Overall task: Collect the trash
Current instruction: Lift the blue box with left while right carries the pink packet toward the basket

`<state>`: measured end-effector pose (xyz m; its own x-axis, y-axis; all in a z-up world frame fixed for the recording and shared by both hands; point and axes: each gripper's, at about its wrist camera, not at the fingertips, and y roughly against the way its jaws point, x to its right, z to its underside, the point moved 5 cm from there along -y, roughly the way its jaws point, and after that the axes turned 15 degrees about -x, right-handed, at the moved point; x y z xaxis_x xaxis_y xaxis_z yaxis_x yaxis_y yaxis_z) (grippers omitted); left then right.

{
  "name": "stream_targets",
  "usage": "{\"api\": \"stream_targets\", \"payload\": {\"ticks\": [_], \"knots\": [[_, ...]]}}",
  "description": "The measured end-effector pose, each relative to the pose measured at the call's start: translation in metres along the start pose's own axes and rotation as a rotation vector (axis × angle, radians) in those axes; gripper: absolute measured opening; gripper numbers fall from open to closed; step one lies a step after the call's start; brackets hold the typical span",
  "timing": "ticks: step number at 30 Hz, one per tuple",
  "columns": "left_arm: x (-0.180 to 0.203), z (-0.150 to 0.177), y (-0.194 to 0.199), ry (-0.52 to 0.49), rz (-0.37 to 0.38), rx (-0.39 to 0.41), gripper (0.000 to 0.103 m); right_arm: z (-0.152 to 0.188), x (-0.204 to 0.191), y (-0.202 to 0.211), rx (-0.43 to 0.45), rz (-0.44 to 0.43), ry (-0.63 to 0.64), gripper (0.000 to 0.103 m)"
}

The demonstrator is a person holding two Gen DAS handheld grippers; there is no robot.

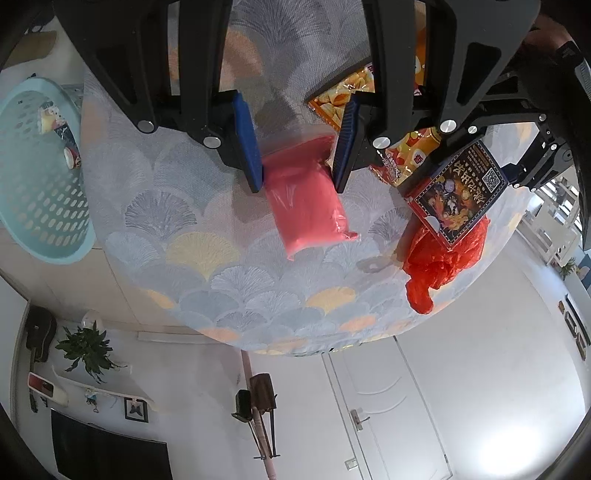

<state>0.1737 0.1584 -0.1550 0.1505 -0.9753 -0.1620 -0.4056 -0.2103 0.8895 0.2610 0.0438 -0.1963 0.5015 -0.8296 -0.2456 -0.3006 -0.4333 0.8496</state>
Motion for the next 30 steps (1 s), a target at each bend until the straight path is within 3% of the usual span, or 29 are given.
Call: {"api": "stream_targets", "payload": {"ticks": [5, 10, 19, 30], "knots": [[-0.011, 0.002, 0.030, 0.091, 0.169, 0.097, 0.060, 0.003, 0.002, 0.016, 0.031, 0.024, 0.006, 0.036], [-0.007, -0.006, 0.057, 0.109, 0.178, 0.169, 0.058, -0.003, 0.006, 0.041, 0.085, 0.040, 0.007, 0.036], [0.025, -0.029, 0.090, 0.104, 0.288, 0.258, 0.057, -0.003, 0.024, 0.081, 0.160, 0.075, -0.016, 0.035], [0.106, -0.092, 0.132, -0.015, 0.229, 0.382, 0.057, -0.005, 0.095, 0.135, 0.262, 0.153, -0.124, 0.035]]}}
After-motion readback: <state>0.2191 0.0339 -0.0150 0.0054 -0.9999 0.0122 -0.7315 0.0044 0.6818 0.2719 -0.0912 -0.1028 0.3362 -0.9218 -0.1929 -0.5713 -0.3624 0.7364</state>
